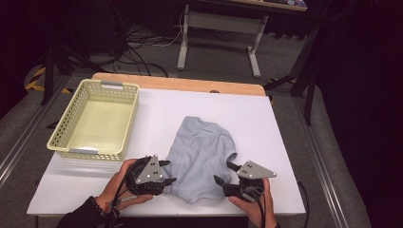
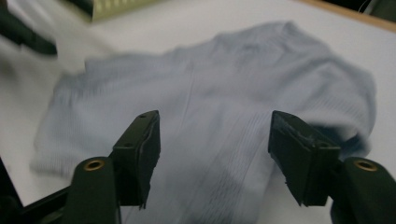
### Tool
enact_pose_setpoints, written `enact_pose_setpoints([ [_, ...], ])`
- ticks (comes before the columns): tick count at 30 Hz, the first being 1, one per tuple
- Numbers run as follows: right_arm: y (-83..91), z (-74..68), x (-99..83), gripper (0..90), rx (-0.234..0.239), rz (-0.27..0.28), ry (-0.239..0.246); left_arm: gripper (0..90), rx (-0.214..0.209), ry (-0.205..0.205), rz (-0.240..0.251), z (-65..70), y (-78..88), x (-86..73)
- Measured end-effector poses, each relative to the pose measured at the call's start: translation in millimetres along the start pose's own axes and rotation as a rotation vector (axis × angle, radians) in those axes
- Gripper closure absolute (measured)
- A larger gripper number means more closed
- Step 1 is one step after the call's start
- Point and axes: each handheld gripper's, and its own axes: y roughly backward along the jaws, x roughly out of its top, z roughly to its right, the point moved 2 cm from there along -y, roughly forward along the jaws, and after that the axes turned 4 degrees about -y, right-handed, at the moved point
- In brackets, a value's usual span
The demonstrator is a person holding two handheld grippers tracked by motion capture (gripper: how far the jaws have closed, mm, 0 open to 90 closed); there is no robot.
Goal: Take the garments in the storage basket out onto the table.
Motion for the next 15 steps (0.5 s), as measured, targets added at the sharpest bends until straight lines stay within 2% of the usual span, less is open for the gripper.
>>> enact_pose_setpoints([
  [1, -1.8, -2.5, -4.8, 32.2, -0.013, -0.023, 0.021, 34.6, 0.012, 0.007, -0.008, -1.9, -2.4, -3.2],
  [2, -5.9, -1.8, -15.3, 28.4, -0.009, -0.062, -0.005, 30.9, 0.017, 0.021, -0.016, -3.3, -4.9, -6.1],
  [4, -7.1, -0.8, -18.5, 27.3, -0.01, -0.074, -0.022, 29.8, 0.018, 0.045, -0.032, -6.2, -11.1, -11.9],
  [5, -8.8, 0.9, -22.5, 26.2, -0.01, -0.092, -0.041, 29.0, 0.01, 0.063, -0.046, -7.3, -15.1, -15.8],
  [8, -14.4, 6.5, -32.9, 25.9, -0.003, -0.138, -0.093, 28.4, -0.002, 0.07, -0.1, -11.3, -24.8, -25.0],
  [9, -16.8, 8.0, -35.2, 27.1, 0.005, -0.156, -0.104, 29.6, -0.023, 0.099, -0.101, -13.6, -27.1, -27.6],
  [10, -19.3, 9.6, -37.2, 31.0, 0.013, -0.171, -0.111, 31.0, -0.038, 0.116, -0.11, -16.3, -28.7, -29.8],
  [12, -19.5, 10.3, -36.9, 46.9, 0.042, -0.17, -0.109, 35.4, -0.083, 0.16, -0.132, -19.8, -32.2, -34.7],
  [13, -18.9, 9.6, -36.6, 55.6, 0.072, -0.166, -0.099, 40.5, -0.098, 0.174, -0.137, -20.4, -33.5, -36.2],
  [14, -18.3, 8.8, -36.5, 69.7, 0.067, -0.159, -0.085, 52.0, -0.141, 0.193, -0.128, -20.6, -34.9, -37.7],
  [15, -18.3, 8.8, -36.5, 69.7, 0.067, -0.159, -0.085, 52.0, -0.157, 0.198, -0.124, -20.7, -34.9, -37.9],
])
